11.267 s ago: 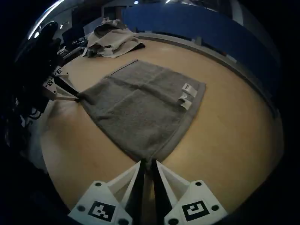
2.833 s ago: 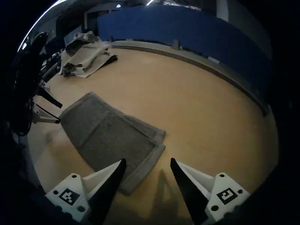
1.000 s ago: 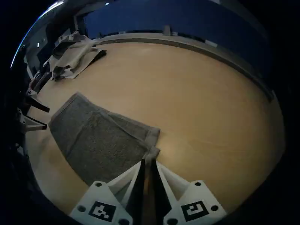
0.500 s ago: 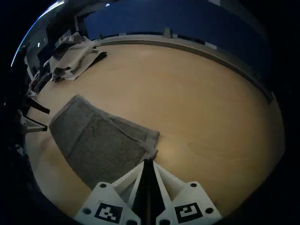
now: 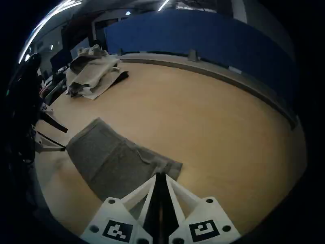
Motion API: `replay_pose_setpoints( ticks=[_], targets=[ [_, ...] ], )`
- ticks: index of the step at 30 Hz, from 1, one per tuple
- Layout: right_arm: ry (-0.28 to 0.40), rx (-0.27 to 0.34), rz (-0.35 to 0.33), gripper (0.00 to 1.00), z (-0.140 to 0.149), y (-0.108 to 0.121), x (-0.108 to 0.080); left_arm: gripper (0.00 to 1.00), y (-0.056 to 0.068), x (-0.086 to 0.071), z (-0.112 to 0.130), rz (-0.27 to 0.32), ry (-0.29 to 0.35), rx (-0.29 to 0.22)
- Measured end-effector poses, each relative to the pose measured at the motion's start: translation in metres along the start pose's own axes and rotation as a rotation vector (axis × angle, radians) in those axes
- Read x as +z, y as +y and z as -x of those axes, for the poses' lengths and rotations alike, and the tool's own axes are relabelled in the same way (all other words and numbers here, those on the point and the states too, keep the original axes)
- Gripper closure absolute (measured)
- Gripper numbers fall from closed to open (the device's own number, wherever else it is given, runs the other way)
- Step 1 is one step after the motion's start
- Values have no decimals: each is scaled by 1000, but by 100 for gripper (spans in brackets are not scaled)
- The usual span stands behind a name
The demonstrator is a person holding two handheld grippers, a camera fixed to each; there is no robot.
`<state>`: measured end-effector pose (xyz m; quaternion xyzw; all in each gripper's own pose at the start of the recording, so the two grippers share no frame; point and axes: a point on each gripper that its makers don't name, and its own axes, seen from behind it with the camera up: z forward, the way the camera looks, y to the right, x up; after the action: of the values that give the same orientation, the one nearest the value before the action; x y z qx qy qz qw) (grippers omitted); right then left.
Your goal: Fold towel
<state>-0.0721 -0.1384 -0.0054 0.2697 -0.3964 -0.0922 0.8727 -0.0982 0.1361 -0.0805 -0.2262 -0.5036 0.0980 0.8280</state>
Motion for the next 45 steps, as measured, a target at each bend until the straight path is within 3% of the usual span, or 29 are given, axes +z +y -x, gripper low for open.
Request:
replay_pose_setpoints(
  ticks=[9,17,27,32,40,45],
  targets=[
    [67,-36,11,99,-26,0,-6,13,-1,-1,1,-9,0,10],
    [-40,-11,90,99,10,26,13,13,-1,-2,1,-14,1,11],
    [-117,-21,123,98,38,34,26,13,-1,-1,0,-17,2,17],
    [-129,-25,127,86,43,34,27,13,-1,-1,0,-16,3,17],
    [-90,-11,126,35,35,33,16,13,-1,-2,0,-16,4,17],
    [-57,-4,135,23,28,33,4,13,-1,-2,0,-17,4,18]
  ],
)
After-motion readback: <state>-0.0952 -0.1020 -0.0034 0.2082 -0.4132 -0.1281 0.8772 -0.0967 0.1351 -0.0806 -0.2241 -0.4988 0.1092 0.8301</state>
